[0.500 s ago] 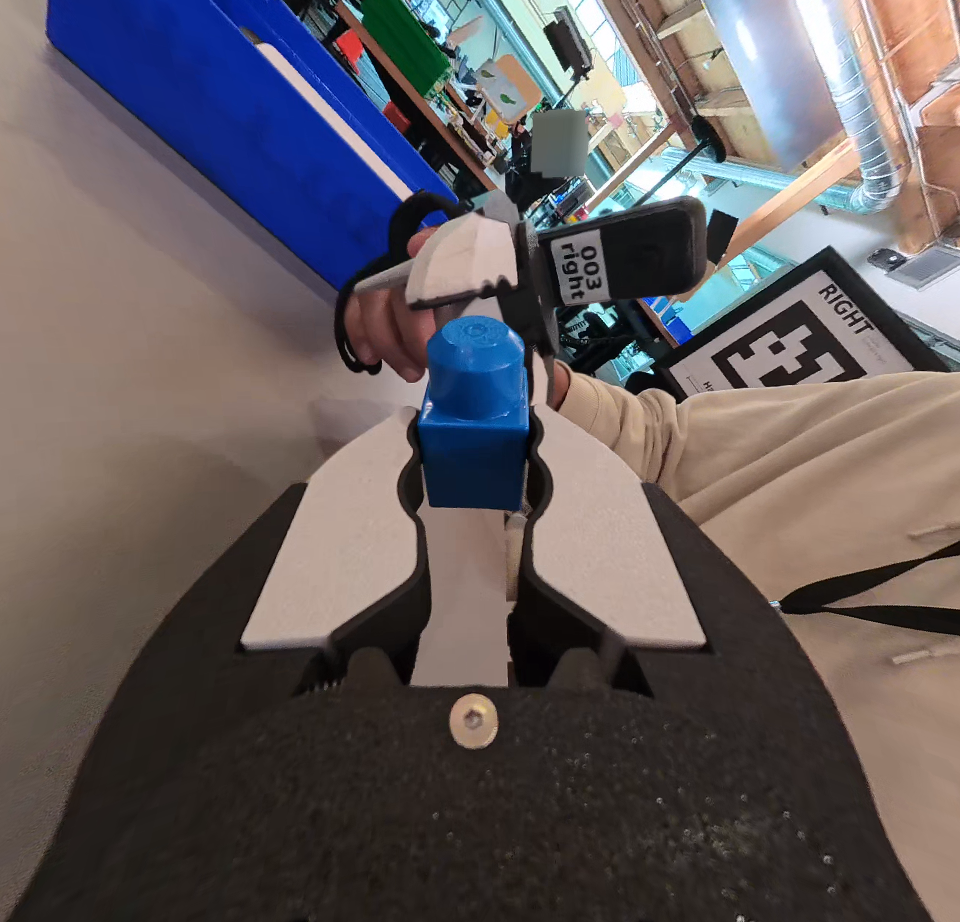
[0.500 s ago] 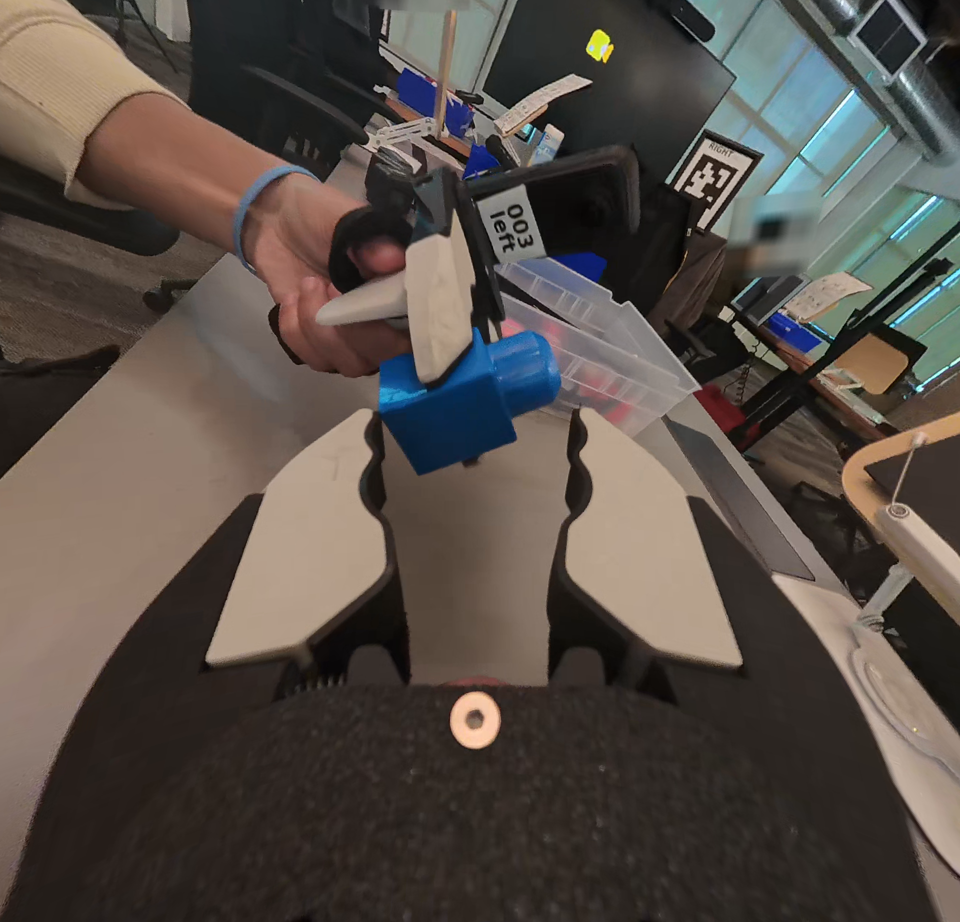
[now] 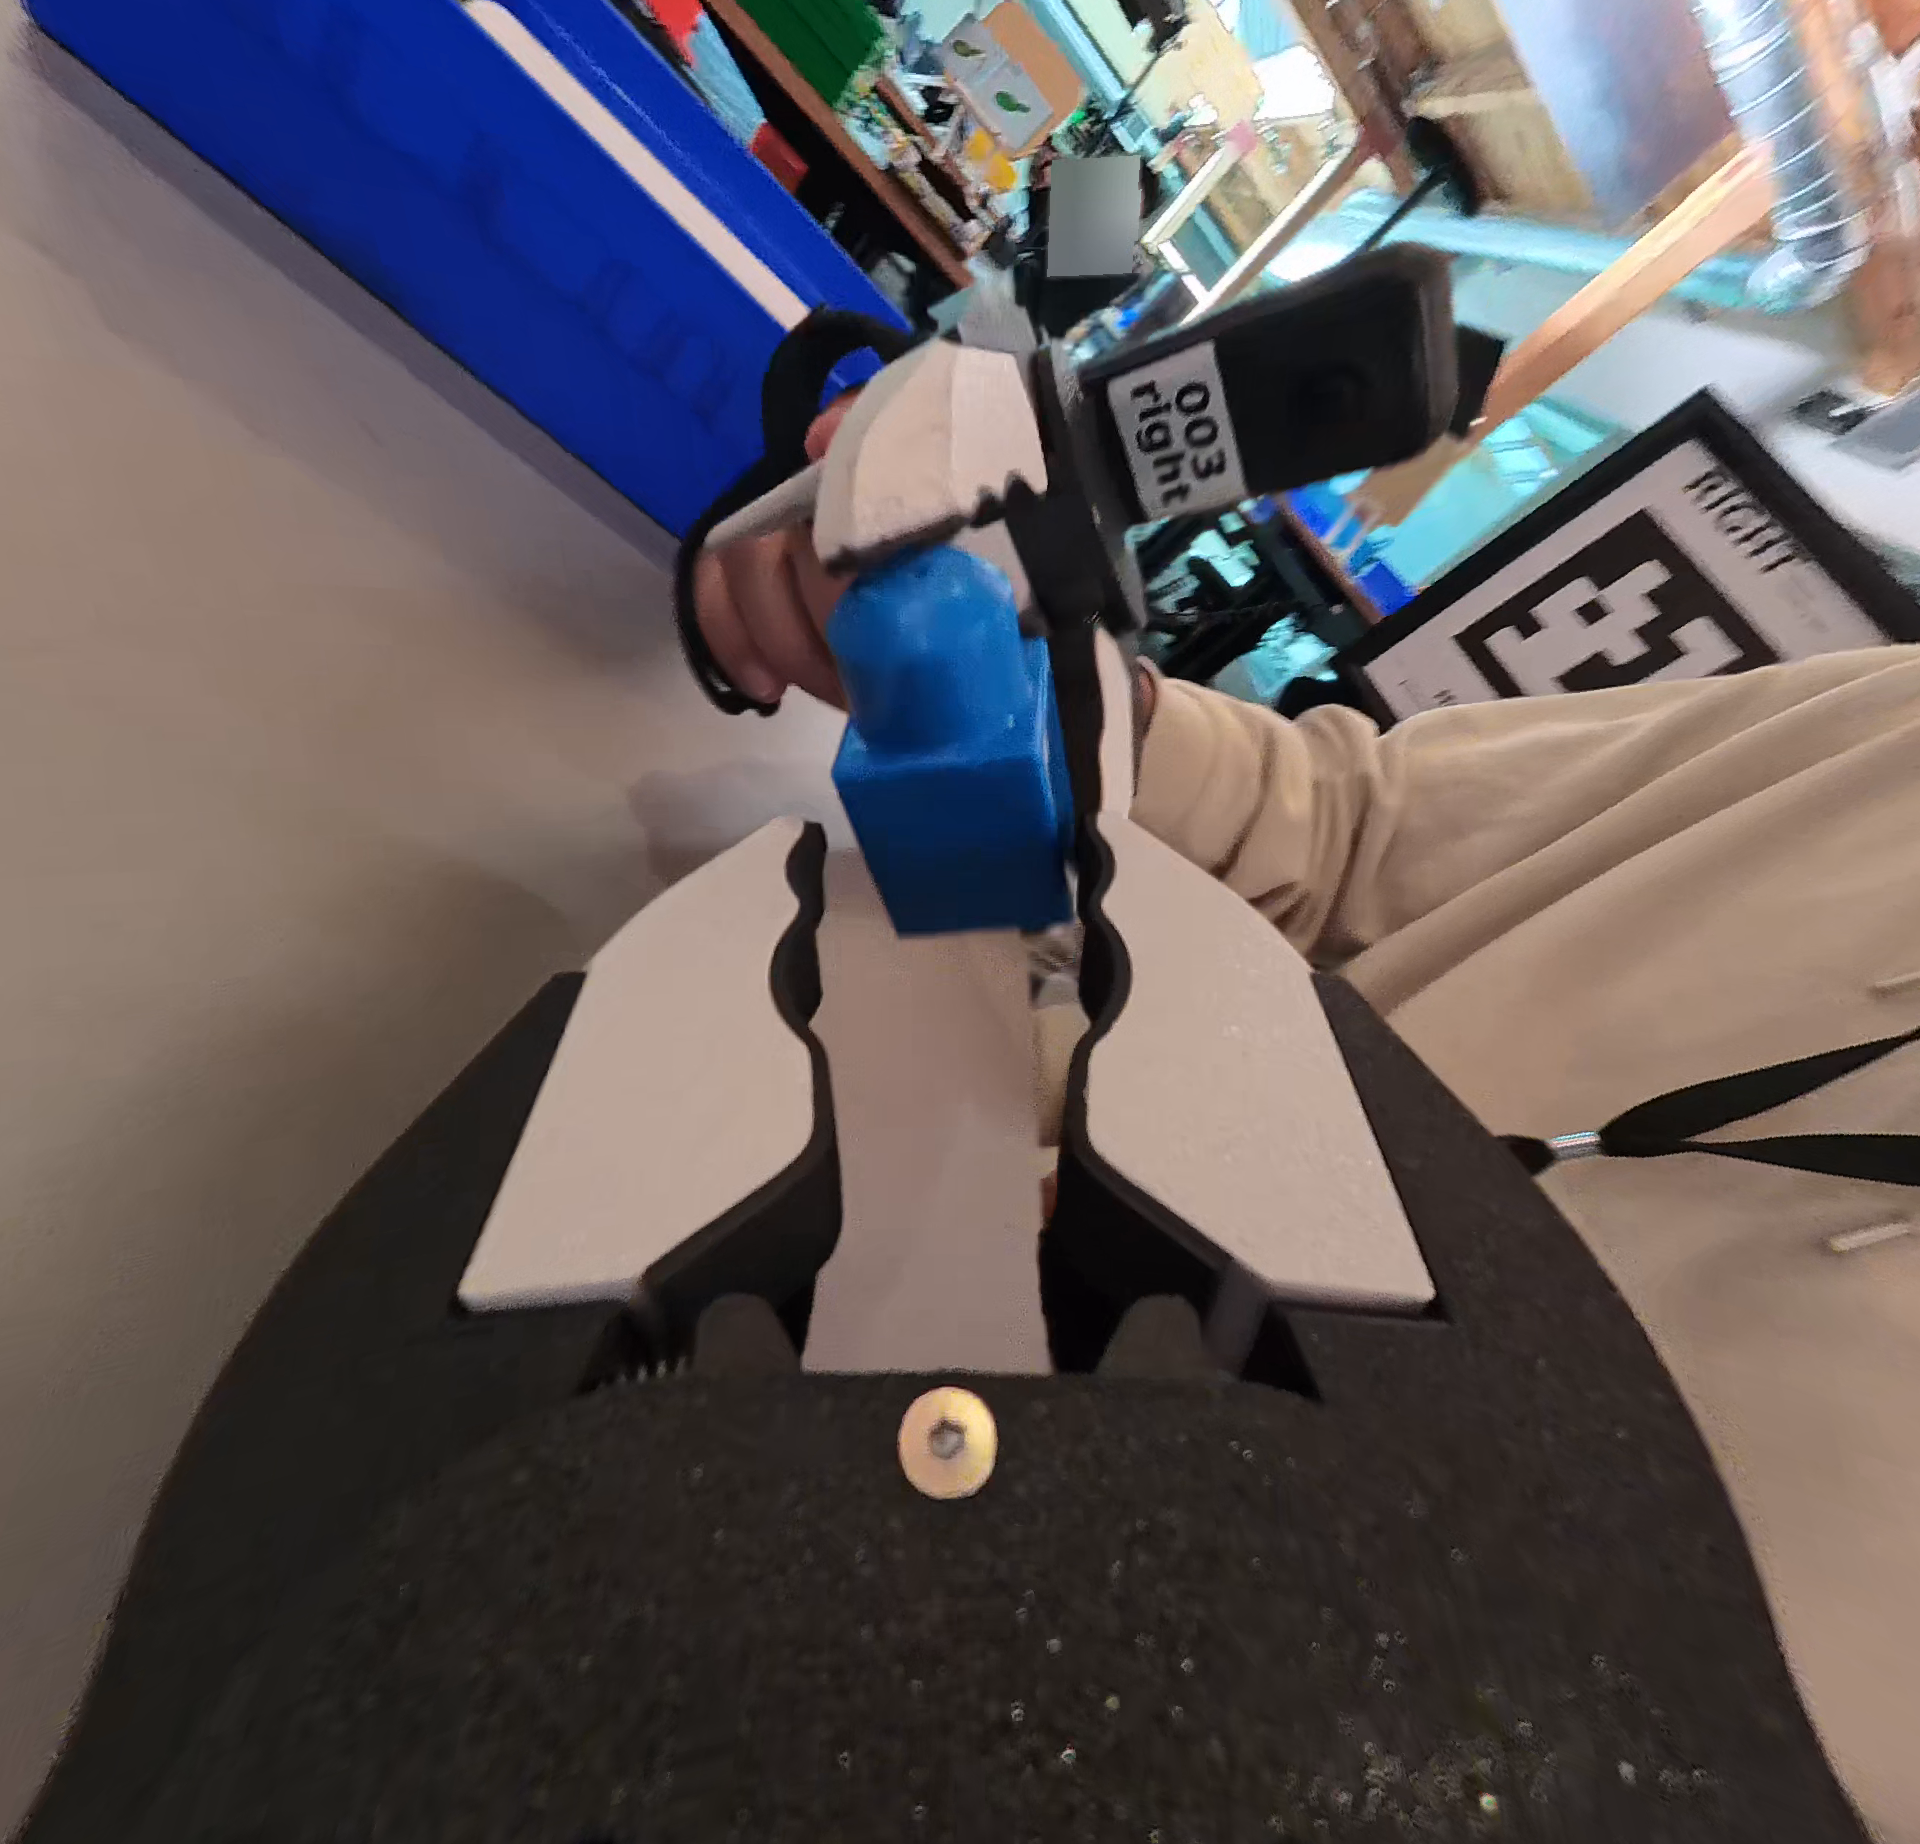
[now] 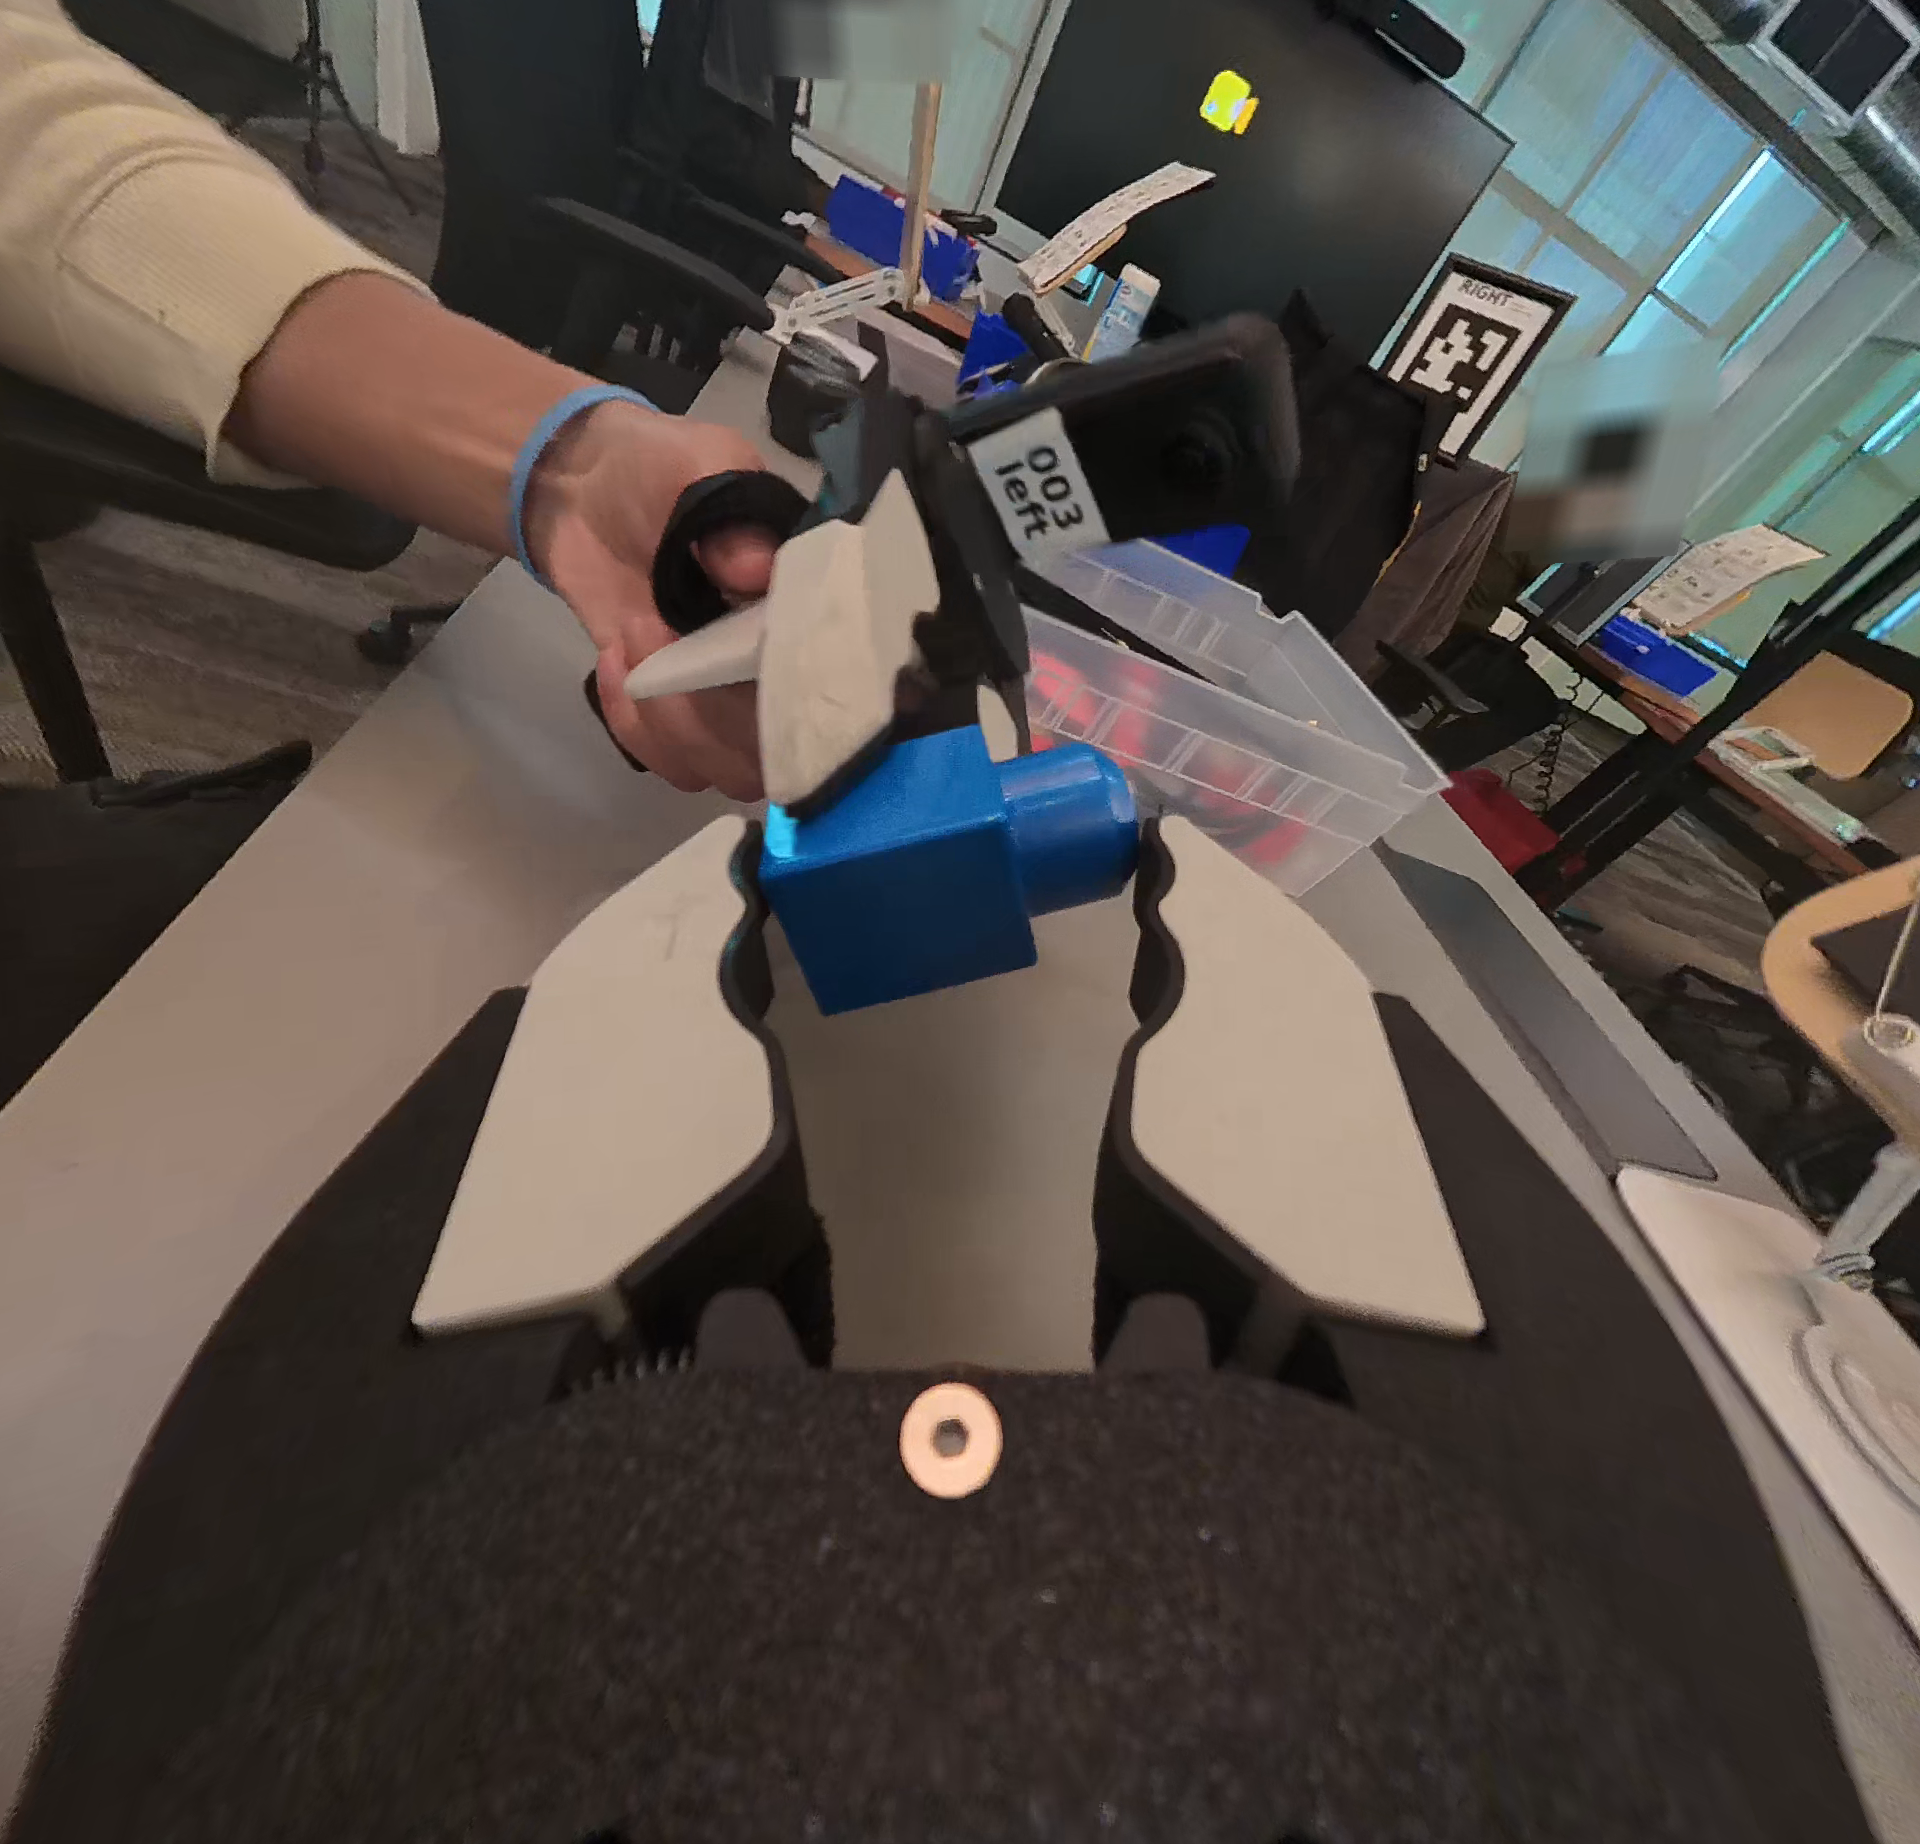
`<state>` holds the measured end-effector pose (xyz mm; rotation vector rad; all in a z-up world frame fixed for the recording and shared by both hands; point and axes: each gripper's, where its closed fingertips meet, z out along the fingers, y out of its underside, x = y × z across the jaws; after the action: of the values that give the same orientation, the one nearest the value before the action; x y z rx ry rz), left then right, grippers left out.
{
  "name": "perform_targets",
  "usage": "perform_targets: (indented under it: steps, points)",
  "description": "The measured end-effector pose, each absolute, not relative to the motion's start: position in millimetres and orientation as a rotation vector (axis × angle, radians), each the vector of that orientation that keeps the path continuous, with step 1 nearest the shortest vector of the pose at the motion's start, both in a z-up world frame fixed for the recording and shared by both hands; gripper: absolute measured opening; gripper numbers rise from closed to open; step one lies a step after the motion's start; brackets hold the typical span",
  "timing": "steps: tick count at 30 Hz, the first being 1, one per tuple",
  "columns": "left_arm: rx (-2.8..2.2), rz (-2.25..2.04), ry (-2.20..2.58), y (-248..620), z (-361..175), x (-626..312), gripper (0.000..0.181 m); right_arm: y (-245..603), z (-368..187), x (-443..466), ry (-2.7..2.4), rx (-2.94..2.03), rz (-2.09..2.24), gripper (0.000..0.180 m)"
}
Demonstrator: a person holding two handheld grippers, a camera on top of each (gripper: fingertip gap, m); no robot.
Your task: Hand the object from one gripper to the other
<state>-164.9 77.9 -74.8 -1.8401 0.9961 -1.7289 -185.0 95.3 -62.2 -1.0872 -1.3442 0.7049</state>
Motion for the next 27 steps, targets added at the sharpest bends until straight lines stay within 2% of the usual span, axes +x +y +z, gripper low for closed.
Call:
perform_targets:
  steps: [4, 9, 15, 18, 20, 25, 27]
  points:
    - [-1.873, -1.426, 1.028, 88.5, -88.3, -181.7, 0.051, 107.4, -56.9, -171.4, -1.223, -1.238, 0.863, 0.067]
    - [-1.751, -0.848, 1.18, 103.6, -99.3, -191.5, 0.052, 117.1, -56.2, -158.6, -0.972, -1.569, 1.359, 0.068]
    - [-1.598, -0.733, 1.236, 97.2, -78.4, -181.1, 0.043, 111.1, -60.7, -162.8, -0.849, -1.674, 1.675, 0.067]
    - [-1.552, -0.722, 1.258, 96.5, -73.7, -180.5, 0.046, 103.5, -66.2, -171.6, -0.809, -1.743, 1.815, 0.067]
    - [-1.535, -0.686, 1.292, 95.6, -75.9, -180.2, 0.055, 99.5, -66.6, -177.6, -0.764, -1.767, 1.92, 0.067]
    - [-1.449, -0.523, 1.382, 91.9, -80.0, -180.2, 0.055, 86.8, -73.5, -190.4, -0.715, -1.85, 2.123, 0.067]
    - [-1.422, -0.463, 1.422, 90.1, -83.7, -179.6, 0.05, 83.0, -74.9, -194.1, -0.693, -1.87, 2.185, 0.067]
